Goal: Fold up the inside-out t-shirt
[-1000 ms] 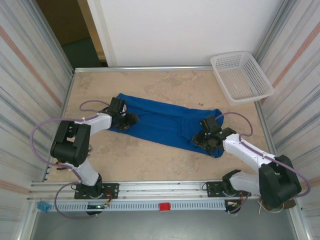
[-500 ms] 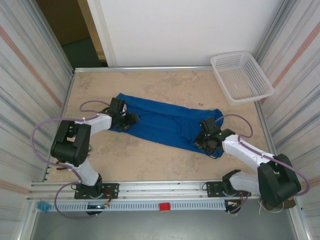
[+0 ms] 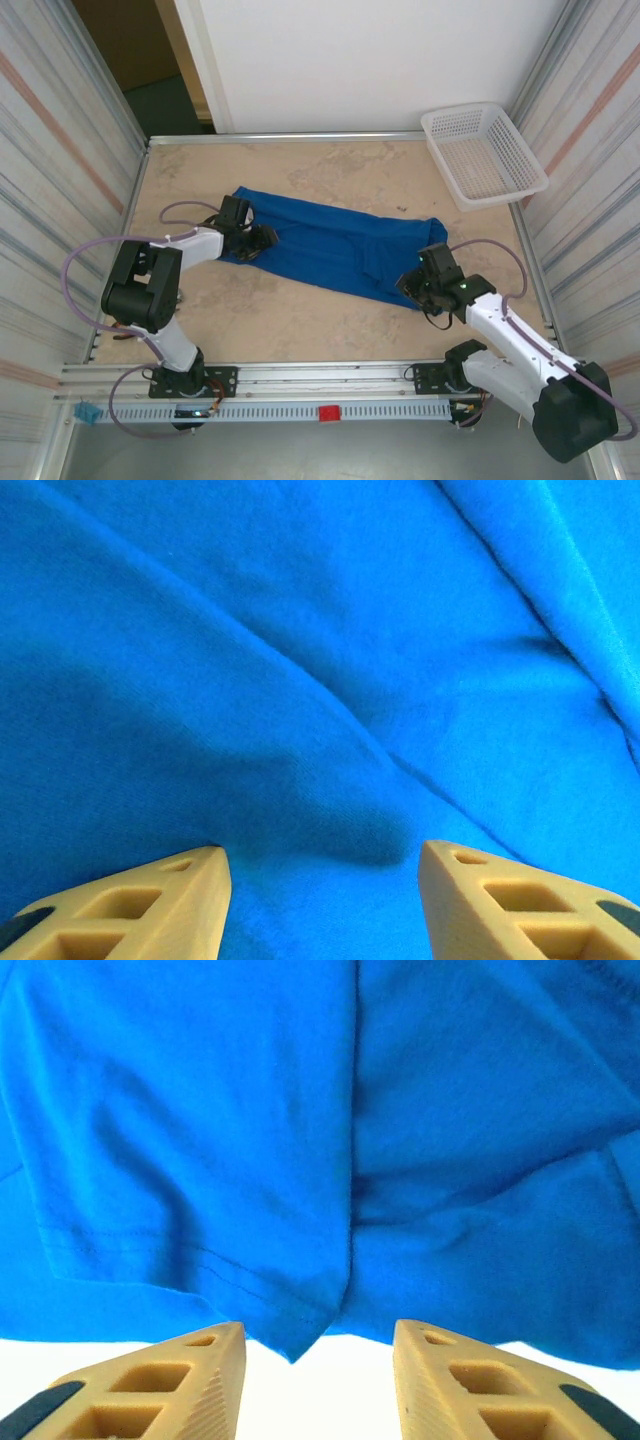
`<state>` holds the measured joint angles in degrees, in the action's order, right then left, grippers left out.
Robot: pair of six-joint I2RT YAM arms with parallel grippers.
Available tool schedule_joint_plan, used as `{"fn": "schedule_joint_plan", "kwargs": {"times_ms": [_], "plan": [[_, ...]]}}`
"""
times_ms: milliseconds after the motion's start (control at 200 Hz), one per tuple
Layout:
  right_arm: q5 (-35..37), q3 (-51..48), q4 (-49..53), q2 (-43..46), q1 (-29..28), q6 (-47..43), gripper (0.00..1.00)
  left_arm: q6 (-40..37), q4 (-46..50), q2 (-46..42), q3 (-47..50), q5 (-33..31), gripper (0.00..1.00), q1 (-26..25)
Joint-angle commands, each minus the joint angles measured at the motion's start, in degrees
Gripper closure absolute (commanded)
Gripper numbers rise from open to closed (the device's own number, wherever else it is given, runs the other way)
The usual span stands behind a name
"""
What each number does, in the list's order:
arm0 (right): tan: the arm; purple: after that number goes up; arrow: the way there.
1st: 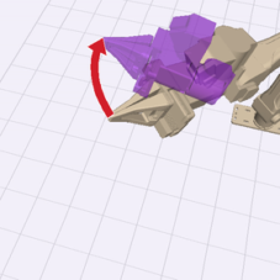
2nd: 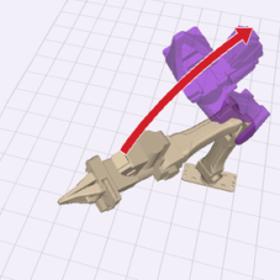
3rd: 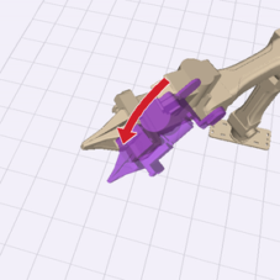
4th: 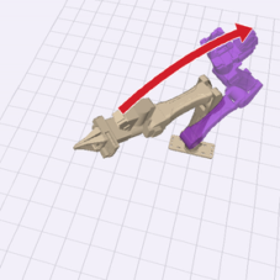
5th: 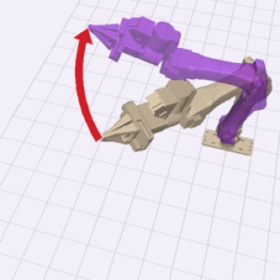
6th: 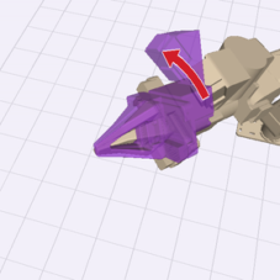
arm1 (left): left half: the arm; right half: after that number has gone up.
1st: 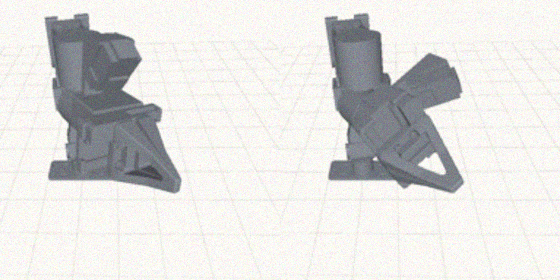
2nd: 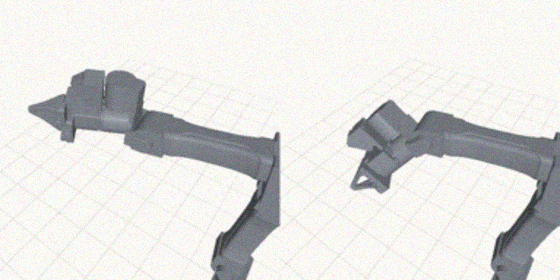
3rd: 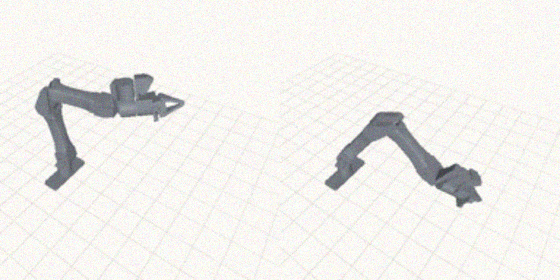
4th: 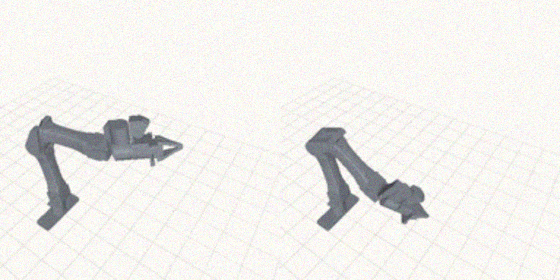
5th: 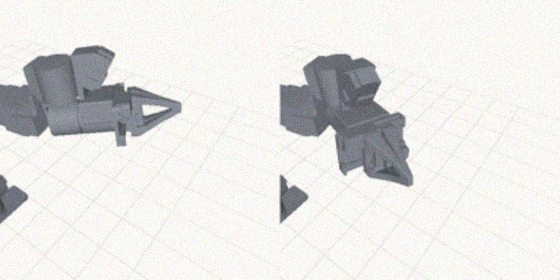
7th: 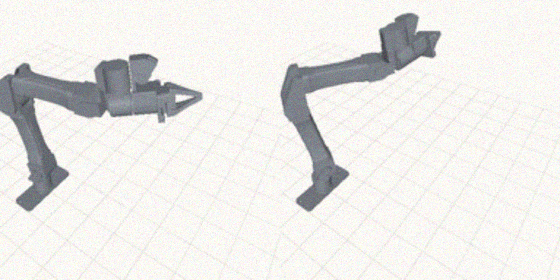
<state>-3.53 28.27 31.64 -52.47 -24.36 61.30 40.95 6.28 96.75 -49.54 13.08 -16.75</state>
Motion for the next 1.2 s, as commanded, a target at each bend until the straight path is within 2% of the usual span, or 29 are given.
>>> {"fn": "schedule_joint_plan", "kwargs": {"times_ms": [0,321,501,716,827,867,1027,1197], "plan": [[-1.0,0.0,0.2,-1.8,-0.8,1.7,0.56,0.6,1.7,1.1,1.9,0.1,0.47,0.4],[-1.9,-0.5,-5.4,-7.6,-2.5,3.2,0.56,0.6,2.1,1.6,1.6,-0.1,0.47,0.4],[-2.1,-0.5,-6.8,-9.4,-2.5,3.0,0.61,0.8,2.1,1.6,1.5,0.1,0.47,0.4],[-2.0,-0.6,-6.9,-9.7,-1.8,2.5,0.74,1.0,1.8,1.5,2.0,-0.1,0.47,0.4],[-2.2,-0.8,-6.6,-9.9,-0.9,1.9,0.92,1.1,1.6,1.6,2.3,0.0,0.47,0.4],[-2.4,-0.9,-6.1,-9.3,-0.7,1.7,1.00,1.2,1.5,1.5,2.5,0.0,0.47,0.4],[-1.7,-1.1,-2.2,-4.5,-0.2,1.4,1.00,1.4,1.5,1.2,2.8,-0.1,0.47,0.4],[-1.2,-2.7,3.6,5.0,0.5,2.0,1.00,1.6,1.6,1.0,3.1,-0.2,0.47,0.4]]}}
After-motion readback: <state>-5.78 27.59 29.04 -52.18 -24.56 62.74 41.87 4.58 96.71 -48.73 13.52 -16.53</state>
